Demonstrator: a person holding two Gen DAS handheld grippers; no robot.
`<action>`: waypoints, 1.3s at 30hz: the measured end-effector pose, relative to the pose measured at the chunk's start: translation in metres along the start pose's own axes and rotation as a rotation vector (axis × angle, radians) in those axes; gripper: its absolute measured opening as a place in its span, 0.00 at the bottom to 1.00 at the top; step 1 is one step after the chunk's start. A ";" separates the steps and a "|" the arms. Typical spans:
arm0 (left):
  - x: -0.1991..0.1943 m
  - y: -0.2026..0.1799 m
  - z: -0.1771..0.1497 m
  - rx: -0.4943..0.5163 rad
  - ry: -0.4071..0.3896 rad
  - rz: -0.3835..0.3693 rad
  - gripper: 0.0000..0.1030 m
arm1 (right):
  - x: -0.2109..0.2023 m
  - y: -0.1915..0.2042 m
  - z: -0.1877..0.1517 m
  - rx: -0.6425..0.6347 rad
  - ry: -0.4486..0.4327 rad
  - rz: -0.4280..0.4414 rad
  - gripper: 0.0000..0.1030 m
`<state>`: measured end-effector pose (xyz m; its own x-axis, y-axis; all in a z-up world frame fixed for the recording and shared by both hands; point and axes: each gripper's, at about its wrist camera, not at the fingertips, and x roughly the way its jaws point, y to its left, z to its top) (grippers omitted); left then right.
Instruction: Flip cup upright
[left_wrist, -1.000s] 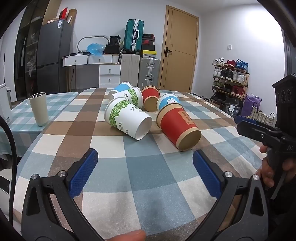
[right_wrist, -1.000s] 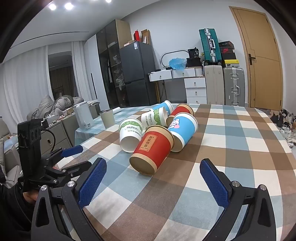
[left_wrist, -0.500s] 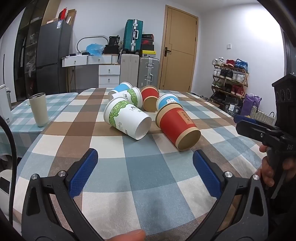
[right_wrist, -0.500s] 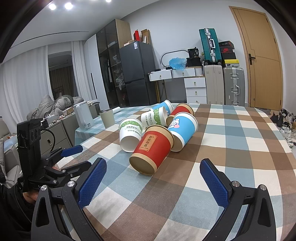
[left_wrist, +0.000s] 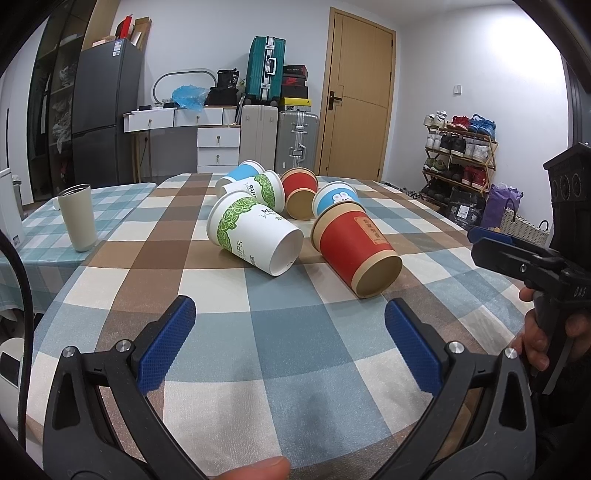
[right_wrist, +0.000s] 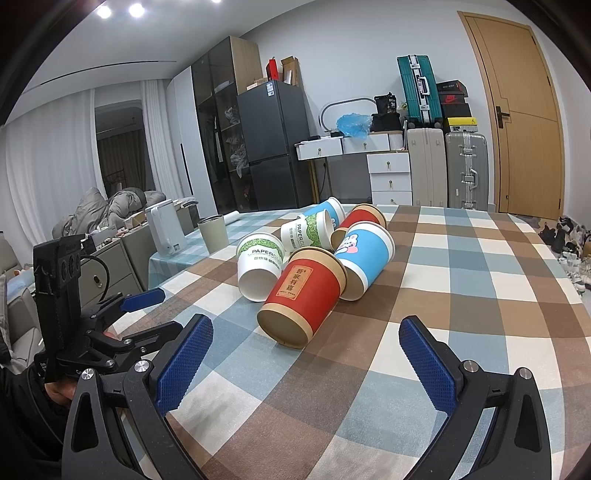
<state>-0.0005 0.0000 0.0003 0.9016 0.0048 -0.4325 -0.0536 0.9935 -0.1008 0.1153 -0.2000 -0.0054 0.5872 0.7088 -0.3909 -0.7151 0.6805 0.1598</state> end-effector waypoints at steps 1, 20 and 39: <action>0.000 0.000 0.000 0.000 0.000 0.000 0.99 | 0.001 0.000 0.000 -0.001 0.001 0.000 1.00; 0.004 -0.003 -0.002 0.007 0.017 0.003 0.99 | 0.003 0.007 -0.002 -0.031 0.029 -0.017 1.00; 0.005 -0.004 -0.001 0.010 0.018 0.005 0.99 | 0.003 0.007 -0.001 -0.030 0.025 -0.016 1.00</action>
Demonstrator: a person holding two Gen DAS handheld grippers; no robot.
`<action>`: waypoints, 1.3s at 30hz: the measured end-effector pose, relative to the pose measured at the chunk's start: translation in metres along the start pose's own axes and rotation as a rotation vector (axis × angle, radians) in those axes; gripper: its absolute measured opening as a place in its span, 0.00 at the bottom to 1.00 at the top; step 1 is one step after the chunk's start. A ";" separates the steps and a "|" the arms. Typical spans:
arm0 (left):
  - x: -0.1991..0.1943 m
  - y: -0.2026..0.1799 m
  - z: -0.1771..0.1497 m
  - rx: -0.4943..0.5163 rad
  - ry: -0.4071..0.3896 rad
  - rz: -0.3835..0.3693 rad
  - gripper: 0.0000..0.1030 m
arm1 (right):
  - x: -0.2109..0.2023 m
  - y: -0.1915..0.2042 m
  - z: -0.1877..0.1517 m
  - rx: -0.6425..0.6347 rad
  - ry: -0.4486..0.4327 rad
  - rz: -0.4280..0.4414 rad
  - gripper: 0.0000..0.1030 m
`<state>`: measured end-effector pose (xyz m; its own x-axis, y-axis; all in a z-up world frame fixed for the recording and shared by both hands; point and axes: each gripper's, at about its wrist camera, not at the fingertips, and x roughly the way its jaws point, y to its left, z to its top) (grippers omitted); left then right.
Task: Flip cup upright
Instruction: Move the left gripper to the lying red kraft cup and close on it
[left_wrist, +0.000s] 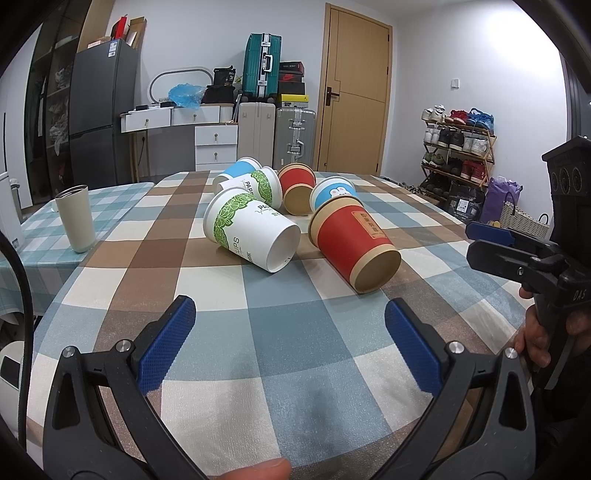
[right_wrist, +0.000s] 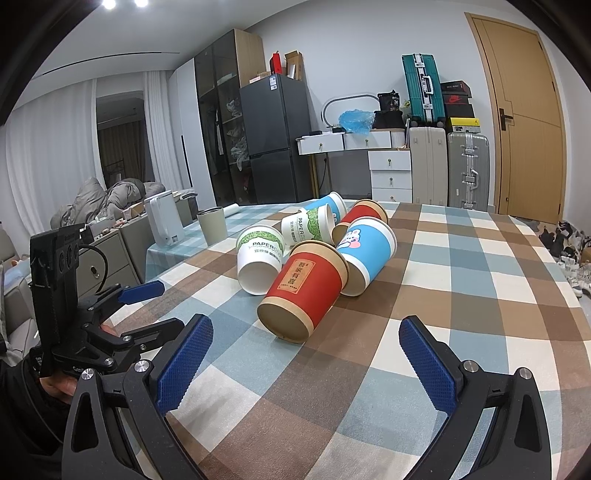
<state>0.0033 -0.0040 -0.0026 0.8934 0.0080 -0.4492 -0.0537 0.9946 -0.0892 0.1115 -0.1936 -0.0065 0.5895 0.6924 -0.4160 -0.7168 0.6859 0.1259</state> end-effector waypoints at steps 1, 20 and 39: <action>0.000 0.000 0.000 0.000 0.000 0.000 0.99 | 0.000 0.000 0.000 0.001 -0.001 -0.002 1.00; 0.006 -0.006 0.022 -0.022 0.016 0.016 0.99 | -0.015 -0.014 0.011 0.033 -0.039 -0.044 1.00; 0.072 -0.061 0.059 0.067 0.140 -0.004 0.99 | -0.023 -0.054 0.012 0.126 -0.030 -0.198 1.00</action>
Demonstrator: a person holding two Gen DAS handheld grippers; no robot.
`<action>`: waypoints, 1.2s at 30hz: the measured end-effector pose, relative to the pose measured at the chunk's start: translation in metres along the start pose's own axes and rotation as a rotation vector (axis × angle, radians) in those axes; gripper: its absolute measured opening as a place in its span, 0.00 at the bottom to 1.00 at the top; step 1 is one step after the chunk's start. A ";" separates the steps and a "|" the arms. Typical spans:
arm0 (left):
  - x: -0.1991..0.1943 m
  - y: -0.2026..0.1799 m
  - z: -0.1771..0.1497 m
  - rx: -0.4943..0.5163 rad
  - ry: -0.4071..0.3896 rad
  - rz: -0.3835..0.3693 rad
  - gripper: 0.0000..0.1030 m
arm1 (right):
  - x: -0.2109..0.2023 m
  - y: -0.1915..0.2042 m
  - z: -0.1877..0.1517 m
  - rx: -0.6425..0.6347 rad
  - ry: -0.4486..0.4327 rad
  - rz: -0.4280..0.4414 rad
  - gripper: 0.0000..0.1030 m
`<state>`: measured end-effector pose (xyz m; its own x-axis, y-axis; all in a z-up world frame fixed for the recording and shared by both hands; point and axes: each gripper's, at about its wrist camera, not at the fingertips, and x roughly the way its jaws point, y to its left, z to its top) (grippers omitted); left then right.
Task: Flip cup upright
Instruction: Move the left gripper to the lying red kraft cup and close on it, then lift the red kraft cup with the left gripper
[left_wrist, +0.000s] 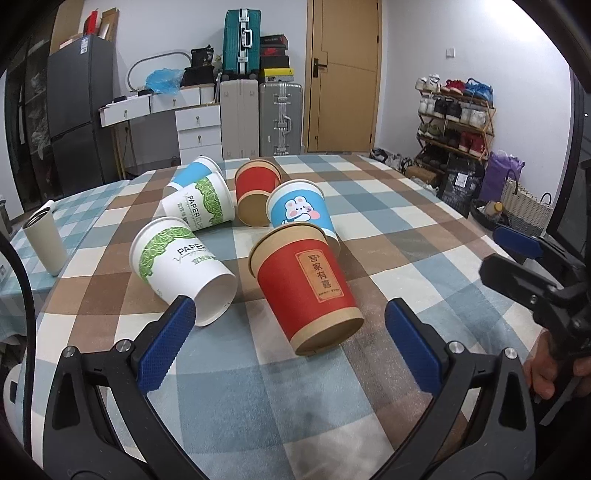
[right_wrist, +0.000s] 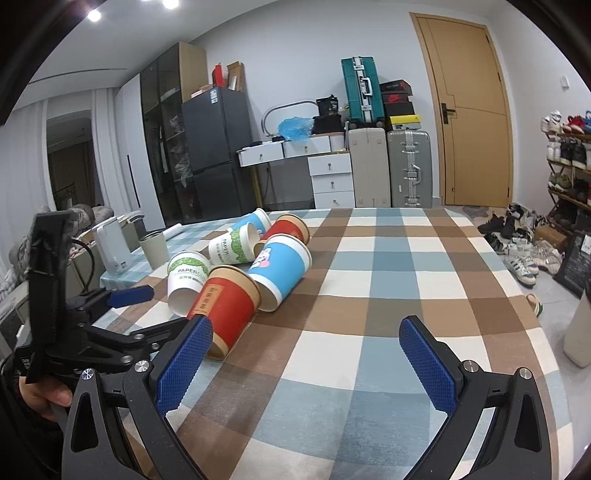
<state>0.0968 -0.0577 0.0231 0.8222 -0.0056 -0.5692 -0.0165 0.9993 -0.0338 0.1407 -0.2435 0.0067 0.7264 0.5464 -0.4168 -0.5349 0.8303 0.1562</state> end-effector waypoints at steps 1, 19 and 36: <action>0.006 0.000 0.002 -0.005 0.013 -0.003 0.99 | 0.000 -0.001 0.000 0.006 0.002 0.001 1.00; 0.054 -0.004 0.016 -0.056 0.133 -0.070 0.60 | 0.004 0.004 -0.003 0.002 0.024 0.018 1.00; 0.021 0.009 0.000 -0.099 0.083 -0.088 0.50 | 0.005 0.016 -0.005 -0.018 0.013 0.050 1.00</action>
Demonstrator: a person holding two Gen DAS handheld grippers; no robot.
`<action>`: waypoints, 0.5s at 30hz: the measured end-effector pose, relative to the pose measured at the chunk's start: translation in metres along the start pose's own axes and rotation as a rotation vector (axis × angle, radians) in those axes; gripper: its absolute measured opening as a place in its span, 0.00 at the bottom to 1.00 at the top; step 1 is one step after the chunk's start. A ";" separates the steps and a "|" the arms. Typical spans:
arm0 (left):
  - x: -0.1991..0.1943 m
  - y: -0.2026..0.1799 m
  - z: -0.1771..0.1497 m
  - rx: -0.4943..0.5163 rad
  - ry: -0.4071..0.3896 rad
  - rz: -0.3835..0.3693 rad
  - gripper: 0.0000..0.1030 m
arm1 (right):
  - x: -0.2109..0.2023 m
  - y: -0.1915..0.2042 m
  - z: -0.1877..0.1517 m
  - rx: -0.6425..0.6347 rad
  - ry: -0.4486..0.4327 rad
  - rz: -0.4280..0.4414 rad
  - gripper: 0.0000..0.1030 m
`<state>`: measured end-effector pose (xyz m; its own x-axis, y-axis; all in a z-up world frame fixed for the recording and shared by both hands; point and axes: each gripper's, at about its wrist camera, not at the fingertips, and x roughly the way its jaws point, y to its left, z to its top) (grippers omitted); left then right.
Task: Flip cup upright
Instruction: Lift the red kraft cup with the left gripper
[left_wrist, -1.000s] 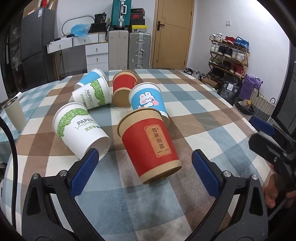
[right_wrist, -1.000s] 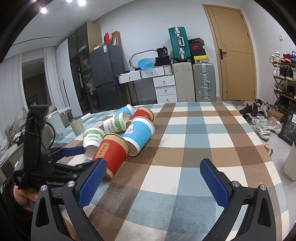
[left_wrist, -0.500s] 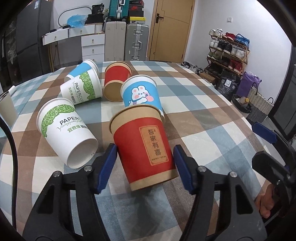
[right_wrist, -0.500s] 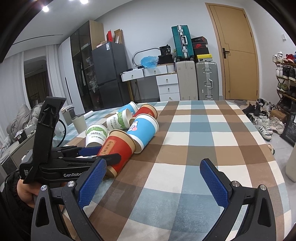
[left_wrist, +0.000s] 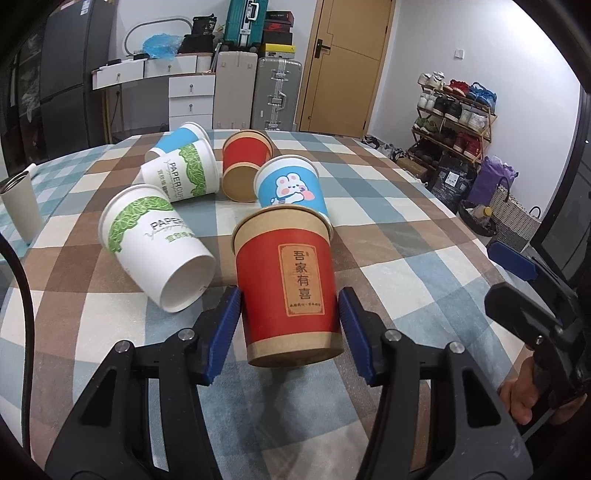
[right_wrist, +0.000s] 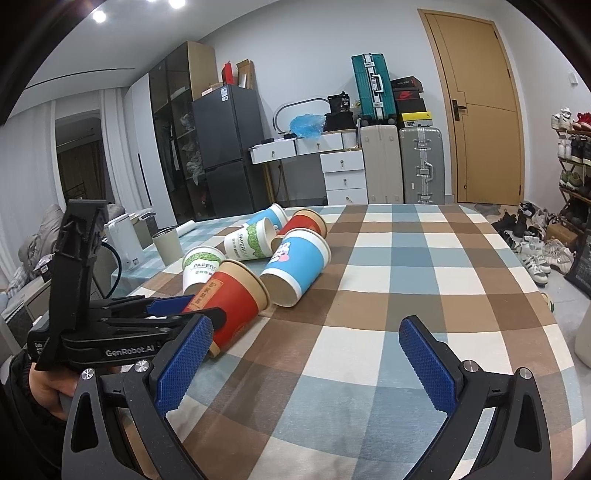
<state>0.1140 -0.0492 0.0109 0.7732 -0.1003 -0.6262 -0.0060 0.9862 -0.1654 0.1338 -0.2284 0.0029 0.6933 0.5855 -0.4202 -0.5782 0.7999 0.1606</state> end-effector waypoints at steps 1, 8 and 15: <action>-0.004 0.001 -0.001 -0.002 -0.006 0.001 0.50 | 0.000 0.002 0.000 -0.003 0.000 0.004 1.00; -0.035 0.012 -0.009 -0.021 -0.046 0.002 0.50 | 0.004 0.009 -0.002 -0.016 0.007 0.036 1.00; -0.062 0.022 -0.021 -0.042 -0.076 0.000 0.50 | 0.001 0.026 -0.006 -0.055 -0.013 0.094 1.00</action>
<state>0.0520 -0.0241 0.0299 0.8193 -0.0880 -0.5666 -0.0319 0.9796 -0.1983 0.1169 -0.2081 0.0012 0.6402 0.6596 -0.3937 -0.6636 0.7331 0.1491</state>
